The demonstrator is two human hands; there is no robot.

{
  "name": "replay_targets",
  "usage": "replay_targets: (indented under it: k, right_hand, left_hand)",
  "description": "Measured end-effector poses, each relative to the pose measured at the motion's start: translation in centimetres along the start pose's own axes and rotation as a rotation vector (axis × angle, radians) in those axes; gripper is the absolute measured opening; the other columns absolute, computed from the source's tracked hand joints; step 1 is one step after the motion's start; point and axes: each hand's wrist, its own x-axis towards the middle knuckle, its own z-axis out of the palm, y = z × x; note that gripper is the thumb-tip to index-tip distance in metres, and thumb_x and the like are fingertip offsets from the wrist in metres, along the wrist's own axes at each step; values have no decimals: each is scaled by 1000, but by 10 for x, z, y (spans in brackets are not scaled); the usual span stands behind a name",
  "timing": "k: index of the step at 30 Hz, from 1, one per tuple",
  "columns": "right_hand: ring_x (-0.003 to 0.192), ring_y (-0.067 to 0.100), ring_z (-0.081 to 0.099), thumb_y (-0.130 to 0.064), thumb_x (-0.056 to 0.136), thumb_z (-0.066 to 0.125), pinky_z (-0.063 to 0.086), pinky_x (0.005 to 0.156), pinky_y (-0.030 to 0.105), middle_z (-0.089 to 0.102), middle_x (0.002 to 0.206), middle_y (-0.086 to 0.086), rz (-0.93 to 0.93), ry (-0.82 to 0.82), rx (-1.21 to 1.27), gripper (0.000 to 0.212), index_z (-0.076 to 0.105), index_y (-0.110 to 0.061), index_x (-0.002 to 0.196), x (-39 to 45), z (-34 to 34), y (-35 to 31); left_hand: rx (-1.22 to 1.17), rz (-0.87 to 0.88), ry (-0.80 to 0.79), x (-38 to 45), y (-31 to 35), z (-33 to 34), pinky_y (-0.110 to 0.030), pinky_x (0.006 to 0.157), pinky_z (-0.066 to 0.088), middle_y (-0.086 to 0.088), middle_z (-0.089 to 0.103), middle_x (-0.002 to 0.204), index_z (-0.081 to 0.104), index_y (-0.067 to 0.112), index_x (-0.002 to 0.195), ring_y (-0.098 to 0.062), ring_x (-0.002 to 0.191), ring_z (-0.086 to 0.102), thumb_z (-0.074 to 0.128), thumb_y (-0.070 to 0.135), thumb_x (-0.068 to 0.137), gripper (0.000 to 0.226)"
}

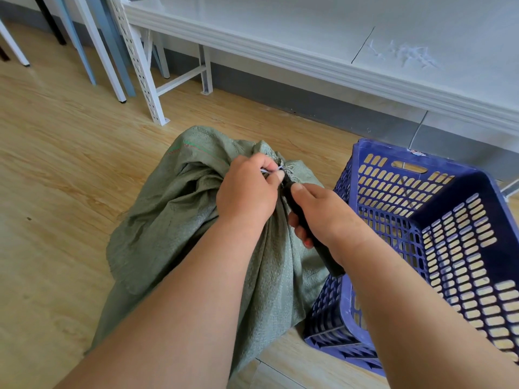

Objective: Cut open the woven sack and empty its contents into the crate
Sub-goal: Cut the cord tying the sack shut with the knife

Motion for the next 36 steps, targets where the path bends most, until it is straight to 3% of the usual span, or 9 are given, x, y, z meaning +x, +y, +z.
replay_targets:
  k: [3, 7, 15, 18, 21, 26, 31, 36]
  right_hand:
    - [41, 13, 53, -31, 103, 38, 44, 40, 24, 59, 65, 7, -6, -16, -39, 25, 56, -16, 95, 0, 0, -2]
    - [61, 21, 66, -30, 103, 37, 53, 57, 29, 66, 72, 8, 49, -48, -80, 25, 55, -18, 114, 0, -6, -3]
    - [45, 15, 43, -32, 103, 35, 37, 44, 23, 56, 65, 3, 57, 3, -174, 30, 57, -13, 96, -5, -6, -8]
    - [46, 16, 42, -30, 103, 36, 37, 43, 23, 56, 64, 3, 69, -2, -219, 32, 55, -12, 87, -4, -8, -14]
    - [45, 17, 42, -32, 104, 36, 36, 42, 22, 56, 64, 3, 104, -2, -268, 31, 57, -12, 93, -1, -11, -20]
    - [42, 16, 43, -34, 103, 38, 39, 41, 22, 57, 61, 2, 56, 39, -296, 35, 60, -9, 92, 1, -8, -19]
    - [59, 23, 49, -35, 101, 41, 43, 64, 37, 59, 62, 4, -22, 100, -252, 40, 61, -2, 89, 0, 1, -7]
    - [64, 25, 47, -34, 100, 42, 39, 64, 37, 58, 68, 9, -52, 111, -237, 41, 58, 2, 88, 0, 3, -1]
  left_hand:
    - [2, -2, 13, -1, 0, 0, -28, 70, 38, 5, 48, 100, 60, 32, 85, -19, 85, 54, 58, 29, 92, 8]
    - [39, 70, 13, -4, 1, 1, -28, 74, 42, 3, 52, 100, 65, 26, 86, -20, 90, 56, 61, 27, 89, 5]
    - [53, 100, 22, -5, 3, 0, -31, 75, 46, 2, 55, 102, 65, 26, 85, -20, 89, 57, 62, 24, 88, 5]
    - [94, 122, 25, -5, 3, -1, -28, 67, 41, 4, 54, 103, 64, 27, 85, -19, 82, 55, 60, 25, 89, 6]
    - [120, 162, 12, -5, 3, -2, -28, 63, 37, 4, 54, 102, 63, 26, 85, -16, 74, 51, 59, 26, 90, 6]
    - [101, 151, 61, -4, 2, -1, -26, 65, 34, 7, 53, 99, 62, 28, 83, -18, 79, 55, 60, 25, 89, 8]
    - [8, 68, 71, -3, -2, 3, -25, 72, 37, 6, 57, 99, 59, 32, 78, -16, 86, 55, 61, 24, 87, 13]
    - [-17, 30, 76, -1, -3, 4, -25, 74, 37, 3, 62, 101, 57, 34, 79, -14, 87, 53, 62, 25, 87, 13]
